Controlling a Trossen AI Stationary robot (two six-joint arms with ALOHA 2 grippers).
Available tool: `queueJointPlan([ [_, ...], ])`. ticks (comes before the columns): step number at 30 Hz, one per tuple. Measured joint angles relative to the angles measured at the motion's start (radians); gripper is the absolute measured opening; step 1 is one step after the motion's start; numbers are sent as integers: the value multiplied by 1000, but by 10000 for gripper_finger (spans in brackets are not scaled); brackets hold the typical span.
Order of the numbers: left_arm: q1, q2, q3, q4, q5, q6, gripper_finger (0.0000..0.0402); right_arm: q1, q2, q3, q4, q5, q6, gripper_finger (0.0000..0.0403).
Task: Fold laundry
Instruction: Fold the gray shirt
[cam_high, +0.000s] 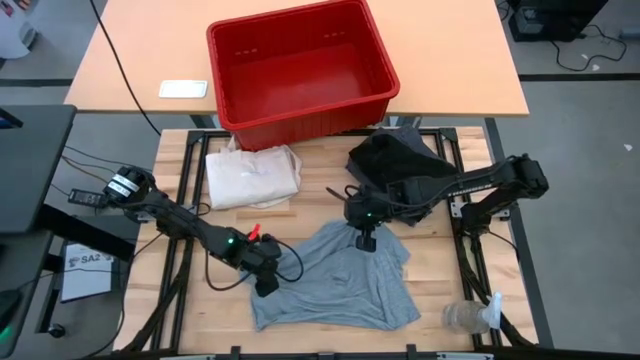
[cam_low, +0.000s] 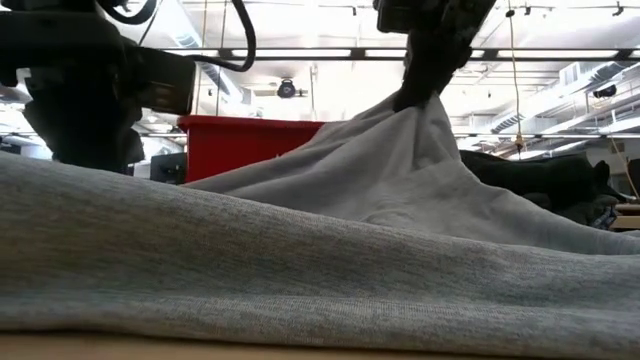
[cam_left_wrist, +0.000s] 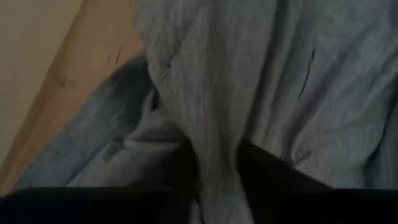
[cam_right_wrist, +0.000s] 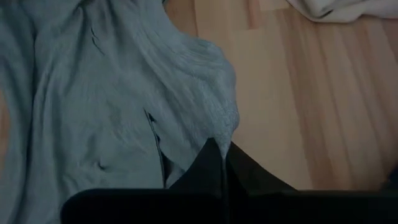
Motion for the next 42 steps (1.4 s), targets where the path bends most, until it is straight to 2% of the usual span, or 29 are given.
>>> queueJointPlan([
  [3,1,0,0,5,7,31,29,18,-18,0,-23,23,29,2],
  [5,5,0,0,15,34,19,13,28,-36,0,-42,36,51,2],
  [10,-2,-32,31,-38,51,-39,6,59,-107,0,-100,68,131,2],
  [13,-4,-57,104,-168,1,-20,4,82,-161,1,-143,115,168,2],
  [21,37,-69,429,-640,-232,164,2,104,-323,1,-213,240,258,2],
  [28,105,-69,692,-906,-357,261,1,116,-431,53,-220,344,293,3],
  [34,156,-69,869,-1003,-423,337,1,117,-458,167,-230,416,217,3],
  [38,174,-69,1002,-924,-398,363,1,119,-441,248,-237,389,157,3],
  [42,178,-64,1075,-951,-445,407,1,136,-426,292,-267,428,137,3],
])
